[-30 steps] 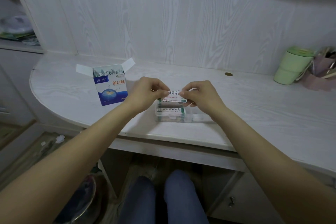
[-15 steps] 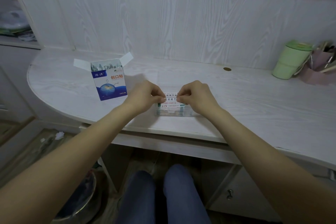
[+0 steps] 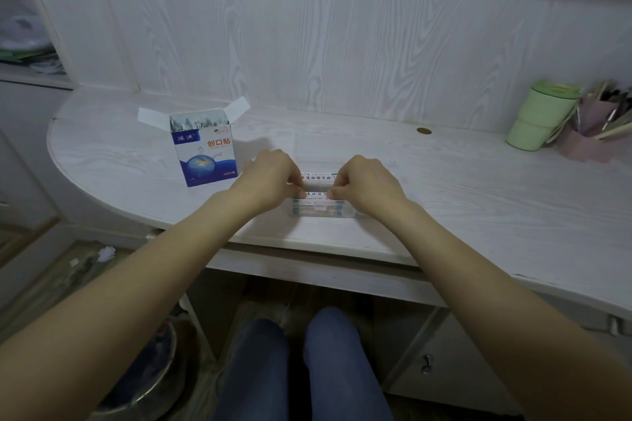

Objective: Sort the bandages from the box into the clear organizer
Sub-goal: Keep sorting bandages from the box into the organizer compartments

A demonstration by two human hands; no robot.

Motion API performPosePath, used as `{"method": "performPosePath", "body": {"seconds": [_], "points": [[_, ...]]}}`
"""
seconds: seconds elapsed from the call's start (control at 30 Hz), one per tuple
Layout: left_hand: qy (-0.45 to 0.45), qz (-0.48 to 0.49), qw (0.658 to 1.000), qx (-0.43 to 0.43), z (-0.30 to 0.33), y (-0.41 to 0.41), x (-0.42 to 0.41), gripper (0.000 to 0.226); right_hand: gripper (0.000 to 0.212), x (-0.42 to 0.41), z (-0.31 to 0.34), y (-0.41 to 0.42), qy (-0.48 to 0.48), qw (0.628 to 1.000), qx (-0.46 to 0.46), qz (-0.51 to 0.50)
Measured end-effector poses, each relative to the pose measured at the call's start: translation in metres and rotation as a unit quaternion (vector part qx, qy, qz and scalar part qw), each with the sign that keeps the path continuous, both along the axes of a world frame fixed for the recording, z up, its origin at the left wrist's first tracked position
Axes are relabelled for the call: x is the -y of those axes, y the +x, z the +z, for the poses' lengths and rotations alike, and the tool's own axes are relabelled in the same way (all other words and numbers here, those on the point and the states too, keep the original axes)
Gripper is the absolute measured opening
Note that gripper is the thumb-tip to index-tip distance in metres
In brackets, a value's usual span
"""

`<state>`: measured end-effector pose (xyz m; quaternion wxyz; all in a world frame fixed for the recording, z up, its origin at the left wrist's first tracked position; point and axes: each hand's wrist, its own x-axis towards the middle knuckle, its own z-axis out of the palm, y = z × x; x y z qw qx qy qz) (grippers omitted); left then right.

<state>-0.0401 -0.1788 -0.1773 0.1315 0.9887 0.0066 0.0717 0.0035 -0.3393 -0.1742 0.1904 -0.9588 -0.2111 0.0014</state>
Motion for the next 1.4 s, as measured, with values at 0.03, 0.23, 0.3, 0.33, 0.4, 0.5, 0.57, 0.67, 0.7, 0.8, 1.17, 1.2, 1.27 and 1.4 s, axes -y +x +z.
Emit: {"method": "performPosePath", "body": {"seconds": [0.03, 0.23, 0.3, 0.33, 0.4, 0.5, 0.57, 0.67, 0.7, 0.8, 1.17, 1.2, 1.27, 1.4], "points": [[0.002, 0.001, 1.0, -0.002, 0.001, 0.0, 0.0, 0.02, 0.018, 0.0, 0.0, 0.0, -0.001, 1.0, -0.003, 0.0], [-0.018, 0.001, 1.0, -0.001, 0.005, -0.002, 0.001, 0.02, 0.02, 0.001, 0.005, -0.003, -0.012, 1.0, -0.016, 0.004], [-0.044, -0.005, 0.999, 0.009, 0.008, -0.004, -0.001, 0.022, 0.025, 0.001, 0.011, -0.006, -0.006, 1.0, -0.014, -0.002], [-0.052, -0.008, 0.998, 0.021, 0.011, -0.006, -0.003, 0.022, 0.027, 0.001, 0.013, -0.007, 0.005, 1.0, 0.001, -0.007], [-0.056, 0.0, 0.997, 0.056, 0.017, -0.011, -0.009, 0.02, 0.031, -0.004, 0.019, -0.01, 0.028, 0.998, 0.055, -0.009], [-0.066, 0.04, 0.991, 0.107, 0.026, -0.018, -0.027, 0.02, 0.032, -0.022, 0.029, -0.014, 0.057, 0.993, 0.102, 0.017], [-0.075, 0.069, 0.986, 0.135, 0.031, -0.022, -0.043, 0.023, 0.031, -0.04, 0.036, -0.015, 0.081, 0.99, 0.109, 0.043], [-0.049, 0.127, 0.975, 0.176, 0.037, -0.027, -0.071, 0.038, 0.026, -0.073, 0.043, -0.013, 0.114, 0.98, 0.122, 0.11], [-0.029, 0.144, 0.973, 0.178, 0.04, -0.028, -0.08, 0.047, 0.026, -0.084, 0.045, -0.012, 0.11, 0.977, 0.125, 0.135], [0.044, 0.184, 0.975, 0.118, 0.045, -0.028, -0.106, 0.077, 0.037, -0.112, 0.045, -0.003, 0.058, 0.973, 0.123, 0.187], [0.083, 0.128, 0.985, 0.078, 0.046, -0.032, -0.139, 0.072, 0.024, -0.141, 0.043, 0.014, 0.083, 0.984, 0.08, 0.136], [0.096, 0.118, 0.984, 0.093, 0.044, -0.036, -0.138, 0.075, 0.022, -0.141, 0.043, 0.011, 0.079, 0.983, 0.096, 0.133], [0.119, 0.104, 0.981, 0.116, 0.04, -0.042, -0.136, 0.079, 0.017, -0.141, 0.042, 0.004, 0.051, 0.979, 0.146, 0.134], [0.14, 0.102, 0.976, 0.134, 0.035, -0.046, -0.129, 0.08, 0.018, -0.143, 0.041, -0.013, -0.002, 0.964, 0.23, 0.136]]}}
